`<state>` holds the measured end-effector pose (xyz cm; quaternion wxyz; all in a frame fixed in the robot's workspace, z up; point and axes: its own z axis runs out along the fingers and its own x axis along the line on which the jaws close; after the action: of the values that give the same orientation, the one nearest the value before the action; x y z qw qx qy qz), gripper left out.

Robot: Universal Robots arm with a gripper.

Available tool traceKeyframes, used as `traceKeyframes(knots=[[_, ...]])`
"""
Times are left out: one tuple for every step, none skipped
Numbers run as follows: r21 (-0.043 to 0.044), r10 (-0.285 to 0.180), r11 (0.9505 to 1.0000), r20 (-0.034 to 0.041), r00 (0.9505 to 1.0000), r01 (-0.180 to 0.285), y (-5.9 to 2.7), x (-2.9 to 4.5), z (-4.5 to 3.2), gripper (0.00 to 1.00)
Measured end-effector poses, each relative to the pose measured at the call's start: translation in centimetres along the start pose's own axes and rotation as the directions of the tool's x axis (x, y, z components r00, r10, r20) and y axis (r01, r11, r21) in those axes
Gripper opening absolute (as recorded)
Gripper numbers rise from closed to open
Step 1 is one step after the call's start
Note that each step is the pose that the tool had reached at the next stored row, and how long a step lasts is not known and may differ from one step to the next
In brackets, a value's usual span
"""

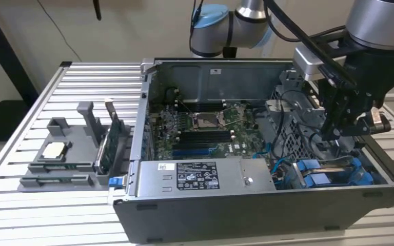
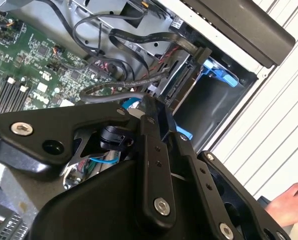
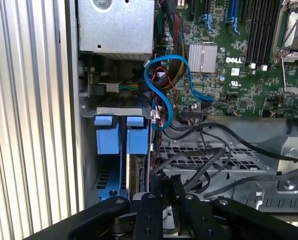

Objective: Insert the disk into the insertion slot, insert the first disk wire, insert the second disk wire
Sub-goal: 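Insert the first disk wire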

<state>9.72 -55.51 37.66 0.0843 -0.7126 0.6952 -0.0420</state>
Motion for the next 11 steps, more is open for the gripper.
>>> traceKeyframes(knots=[[-0.0001,0.000,1.0000,-0.0013,1.0000,0.000,0.01,0.00,0.03,0.19],[-0.0002,0.000,1.0000,-0.0027,1.0000,0.000,0.01,0.01,0.06,0.19],[-0.0002,-0.001,1.0000,-0.0038,1.0000,0.001,0.01,0.02,0.09,0.19],[-0.0003,-0.001,1.0000,-0.0045,1.0000,0.001,0.01,0.04,0.13,0.19],[-0.0004,-0.001,1.0000,-0.0051,1.0000,0.001,0.01,0.06,0.17,0.19],[-0.0005,-0.001,1.0000,-0.0057,1.0000,0.001,0.01,0.08,0.20,0.19],[-0.0005,-0.001,1.0000,-0.0063,1.0000,0.001,0.01,0.10,0.24,0.19],[-0.0006,-0.001,1.0000,-0.0069,1.0000,0.001,0.02,0.12,0.28,0.19],[-0.0007,-0.001,1.0000,-0.0076,1.0000,0.001,0.02,0.14,0.33,0.19],[-0.0008,-0.001,1.0000,-0.0084,1.0000,0.001,0.02,0.17,0.37,0.19],[-0.0010,-0.002,1.0000,-0.0091,1.0000,0.002,0.02,0.18,0.41,0.19]])
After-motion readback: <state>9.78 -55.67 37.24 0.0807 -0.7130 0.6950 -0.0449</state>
